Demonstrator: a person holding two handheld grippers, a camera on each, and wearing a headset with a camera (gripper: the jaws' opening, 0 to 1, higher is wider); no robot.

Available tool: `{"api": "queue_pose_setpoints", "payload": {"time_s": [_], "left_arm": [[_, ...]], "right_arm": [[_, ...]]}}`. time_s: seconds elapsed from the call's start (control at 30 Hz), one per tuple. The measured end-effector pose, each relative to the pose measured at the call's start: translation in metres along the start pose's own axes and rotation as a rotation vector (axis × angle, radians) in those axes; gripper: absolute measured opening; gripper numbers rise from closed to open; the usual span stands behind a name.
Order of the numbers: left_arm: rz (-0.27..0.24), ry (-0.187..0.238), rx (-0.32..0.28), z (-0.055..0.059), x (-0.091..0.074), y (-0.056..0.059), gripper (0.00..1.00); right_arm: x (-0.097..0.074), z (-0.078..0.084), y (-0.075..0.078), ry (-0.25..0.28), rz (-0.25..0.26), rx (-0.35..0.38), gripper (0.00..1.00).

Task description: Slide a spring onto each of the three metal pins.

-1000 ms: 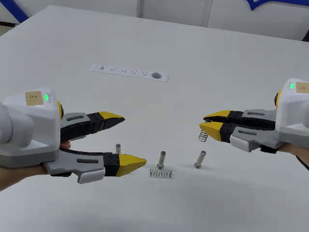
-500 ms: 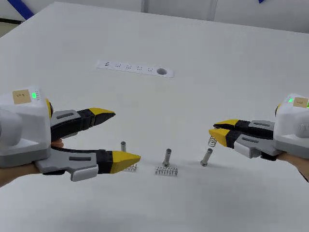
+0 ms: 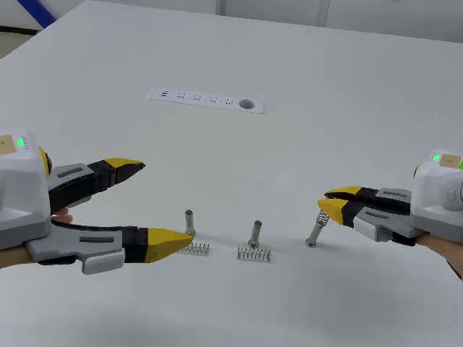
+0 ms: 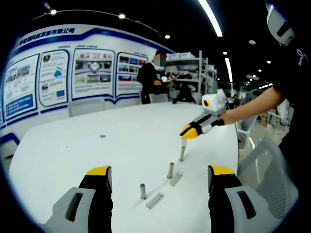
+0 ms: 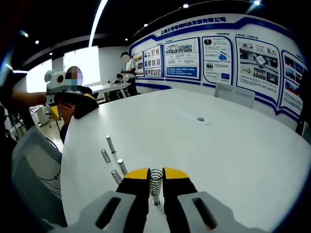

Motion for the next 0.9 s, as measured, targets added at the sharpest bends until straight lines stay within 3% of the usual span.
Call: {"api": "queue_pose_setpoints", "payload": {"time_s": [0.5, 0.9], "left_arm": [[-0.015, -0.008, -0.025, 0.006, -0.003, -0.003, 0.84], [-0.019, -0.012, -0.030, 0.008, -0.005, -0.005, 0.83]], "right_arm": [[0.009, 0.016, 0.000, -0.019, 0.014, -0.024, 0.11], [0.015, 0.027, -0.001, -0.073, 0.018, -0.069, 0.11]]}}
Point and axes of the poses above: the centre of the closed fingertips' face, and the gripper's own axes: x roughly forward along the fingers, y roughly to its right, z roughly out of its underside, the point moved 3 cm from there along -x, roughly backward along the fingers
